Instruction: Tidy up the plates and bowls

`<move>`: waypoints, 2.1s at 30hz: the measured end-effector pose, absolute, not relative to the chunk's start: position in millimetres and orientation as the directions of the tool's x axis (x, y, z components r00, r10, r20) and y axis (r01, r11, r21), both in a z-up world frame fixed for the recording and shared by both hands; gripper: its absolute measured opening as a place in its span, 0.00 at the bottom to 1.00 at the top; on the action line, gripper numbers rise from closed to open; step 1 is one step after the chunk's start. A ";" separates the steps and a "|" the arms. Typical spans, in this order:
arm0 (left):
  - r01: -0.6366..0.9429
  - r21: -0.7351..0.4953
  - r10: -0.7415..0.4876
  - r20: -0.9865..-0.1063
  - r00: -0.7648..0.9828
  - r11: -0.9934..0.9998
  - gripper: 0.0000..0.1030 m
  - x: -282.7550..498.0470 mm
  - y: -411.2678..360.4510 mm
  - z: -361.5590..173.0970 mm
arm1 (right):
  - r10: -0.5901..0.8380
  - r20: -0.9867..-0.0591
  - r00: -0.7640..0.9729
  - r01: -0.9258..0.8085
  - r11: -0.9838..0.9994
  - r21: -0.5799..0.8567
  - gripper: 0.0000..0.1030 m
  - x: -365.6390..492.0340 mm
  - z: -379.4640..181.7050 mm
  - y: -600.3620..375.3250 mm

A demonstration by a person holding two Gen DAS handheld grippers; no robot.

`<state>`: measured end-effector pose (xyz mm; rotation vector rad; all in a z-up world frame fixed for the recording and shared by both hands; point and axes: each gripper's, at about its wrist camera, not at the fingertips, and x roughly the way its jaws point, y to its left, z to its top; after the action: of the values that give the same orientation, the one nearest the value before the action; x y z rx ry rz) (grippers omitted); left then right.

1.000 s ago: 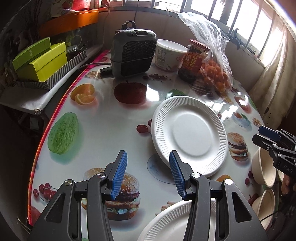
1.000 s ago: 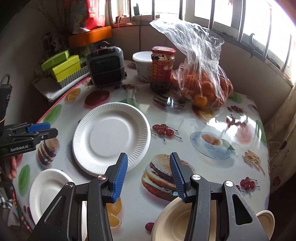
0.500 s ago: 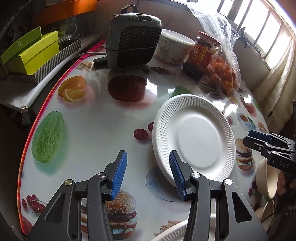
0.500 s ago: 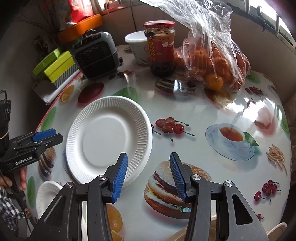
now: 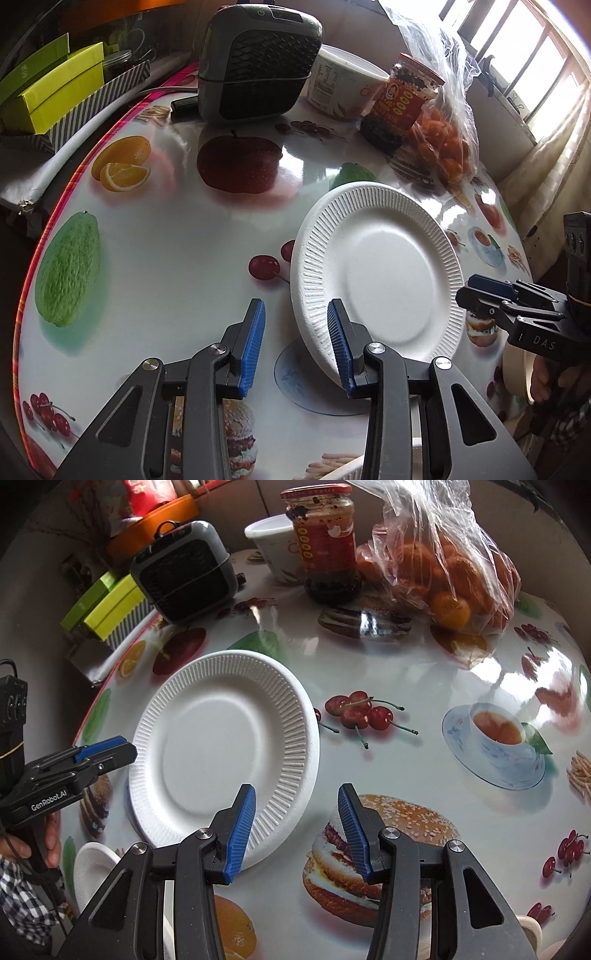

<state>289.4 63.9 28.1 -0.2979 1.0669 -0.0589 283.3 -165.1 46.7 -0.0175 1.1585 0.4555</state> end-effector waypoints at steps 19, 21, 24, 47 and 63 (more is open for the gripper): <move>-0.098 -0.271 -0.194 -0.858 0.476 0.958 0.18 292.4 63.3 23.1 | 0.341 -0.887 0.312 -0.365 0.905 0.219 0.24 282.5 44.7 -160.9; -0.102 -0.285 -0.205 -0.856 0.474 0.953 0.18 292.2 65.8 22.3 | 0.337 -0.889 0.309 -0.366 0.905 0.216 0.23 282.2 43.9 -160.7; -0.103 -0.292 -0.212 -0.855 0.474 0.951 0.18 291.8 66.1 22.8 | 0.340 -0.889 0.307 -0.362 0.906 0.222 0.22 282.7 43.3 -160.9; -0.084 -0.276 -0.204 -0.852 0.483 0.957 0.15 287.4 59.8 36.6 | 0.366 -0.872 0.326 -0.345 0.904 0.250 0.19 276.4 53.6 -167.5; -0.059 -0.278 -0.207 -0.824 0.528 0.959 0.15 258.7 59.4 63.8 | 0.379 -0.850 0.366 -0.363 0.899 0.245 0.19 238.4 81.5 -168.2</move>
<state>258.7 59.4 63.8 -0.2876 1.0141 -0.0897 238.4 -168.2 81.5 0.0169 1.0969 0.4767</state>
